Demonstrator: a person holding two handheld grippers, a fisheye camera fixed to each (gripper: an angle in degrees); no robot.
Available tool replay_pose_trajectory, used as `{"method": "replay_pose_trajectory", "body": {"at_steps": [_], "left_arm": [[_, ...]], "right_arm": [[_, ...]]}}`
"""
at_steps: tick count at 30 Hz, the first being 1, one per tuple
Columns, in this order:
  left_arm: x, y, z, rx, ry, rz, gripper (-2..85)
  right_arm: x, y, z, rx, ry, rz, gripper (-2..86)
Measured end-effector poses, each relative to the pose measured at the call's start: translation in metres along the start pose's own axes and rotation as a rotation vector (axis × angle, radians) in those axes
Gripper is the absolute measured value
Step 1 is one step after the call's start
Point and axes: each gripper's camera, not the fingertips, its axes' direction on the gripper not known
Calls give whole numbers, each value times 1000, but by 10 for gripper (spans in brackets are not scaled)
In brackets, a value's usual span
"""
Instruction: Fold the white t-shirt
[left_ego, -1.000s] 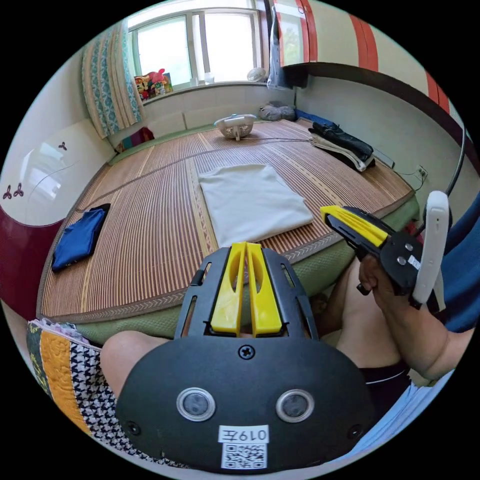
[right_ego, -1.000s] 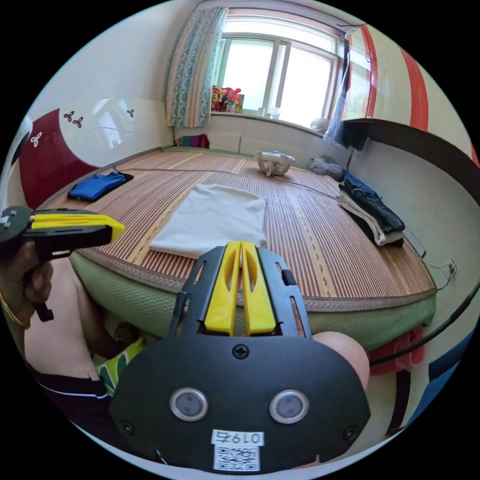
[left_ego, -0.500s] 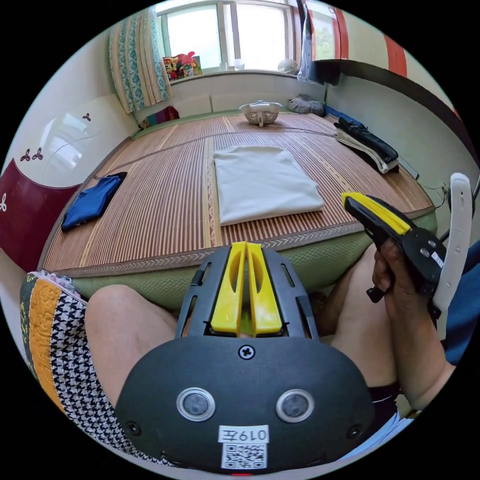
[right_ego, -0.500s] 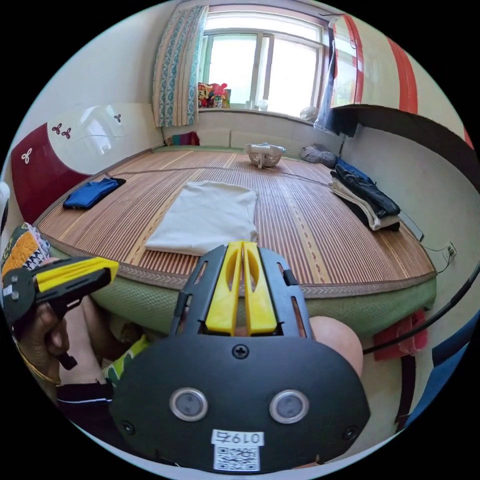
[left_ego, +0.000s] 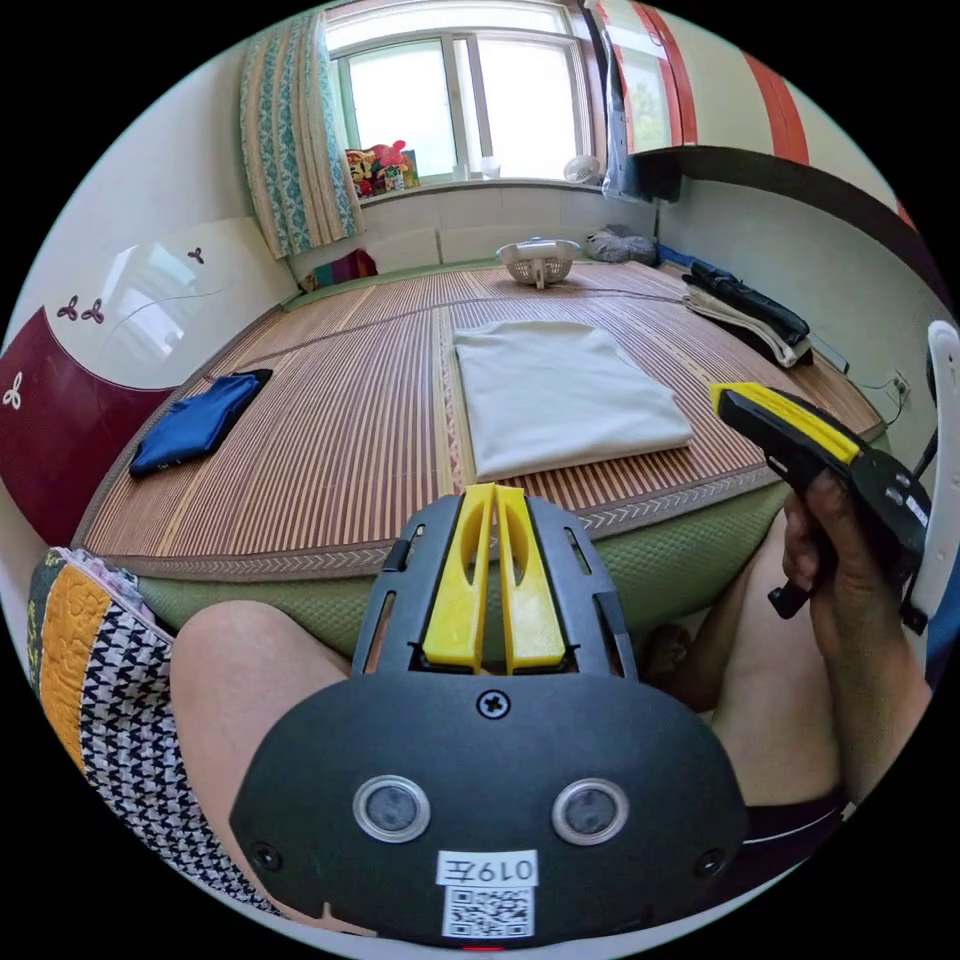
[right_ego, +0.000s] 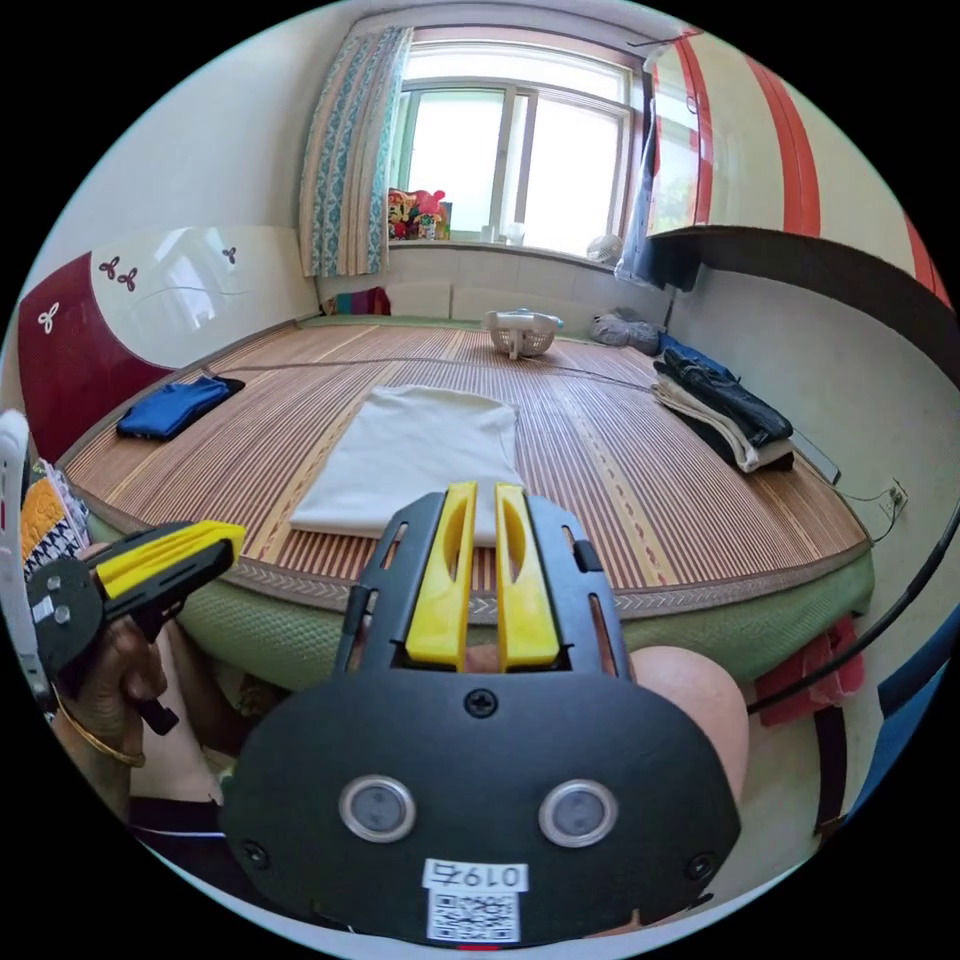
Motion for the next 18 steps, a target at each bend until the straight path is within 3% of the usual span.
{"method": "replay_pose_trajectory", "body": {"at_steps": [18], "left_arm": [[-60, 0, 35, -103, 100, -72, 10]], "right_arm": [[10, 7, 51, -129, 19, -35, -10]]}}
